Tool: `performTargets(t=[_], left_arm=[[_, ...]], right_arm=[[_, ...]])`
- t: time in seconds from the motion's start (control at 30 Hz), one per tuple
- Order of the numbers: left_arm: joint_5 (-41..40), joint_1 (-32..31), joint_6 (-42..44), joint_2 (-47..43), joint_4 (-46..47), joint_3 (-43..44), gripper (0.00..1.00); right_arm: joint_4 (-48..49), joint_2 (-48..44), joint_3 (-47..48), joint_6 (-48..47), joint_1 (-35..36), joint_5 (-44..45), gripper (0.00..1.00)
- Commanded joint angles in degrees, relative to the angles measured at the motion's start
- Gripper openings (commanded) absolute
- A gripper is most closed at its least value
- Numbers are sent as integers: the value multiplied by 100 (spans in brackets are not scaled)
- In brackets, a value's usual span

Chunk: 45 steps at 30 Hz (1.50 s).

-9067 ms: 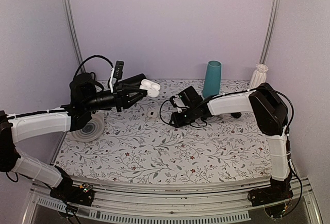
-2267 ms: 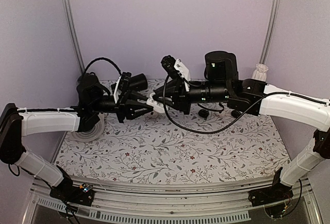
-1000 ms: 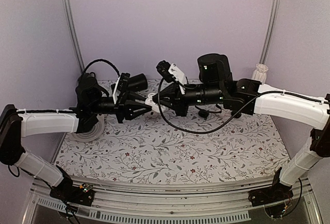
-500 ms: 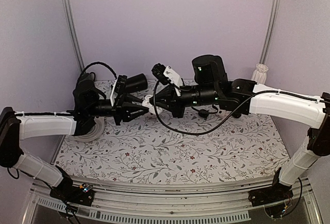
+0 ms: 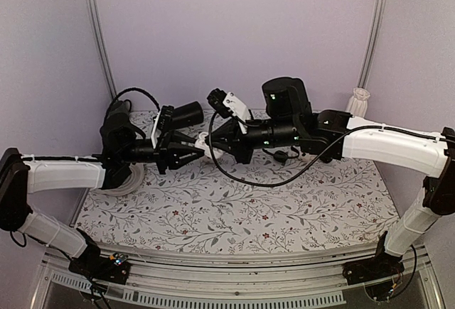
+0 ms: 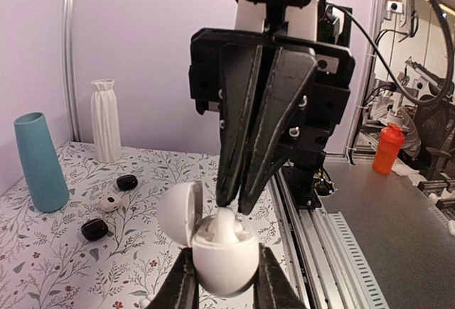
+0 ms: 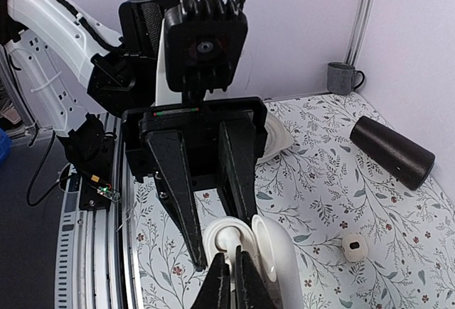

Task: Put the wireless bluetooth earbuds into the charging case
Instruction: Adjust the left earbud in the left side groove of the charging case, then pick up the right earbud from the center of the board.

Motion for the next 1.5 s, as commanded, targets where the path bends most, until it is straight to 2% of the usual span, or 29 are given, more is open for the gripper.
performTargets(t=[0.0,0.47,0.73,0.83,0.87,1.2,1.47], left_arm=[[-204,47,55,-104,551,-55,0],[-370,115,108,-91,443,-152,0],[-696,147,138,-109,313,-125,0],[-781,170,136,-140,324,-125,0],[-803,169,135,-138,322,-119,0],[-1075,241,172,-292,252,-108,0],[-1214,271,181,-447,192,-121,0]], right_arm=[[-212,-43,68,192,99,74,5],[104,-602,-34,343,-121,276,11],[94,-964,-499,541,-477,313,15],[155,-1085,-778,668,-596,366,18],[195,-1114,-878,711,-642,399,24],[445,-1136,-1808,1231,-913,672,52],[398,-602,-2108,1466,-1048,491,53]])
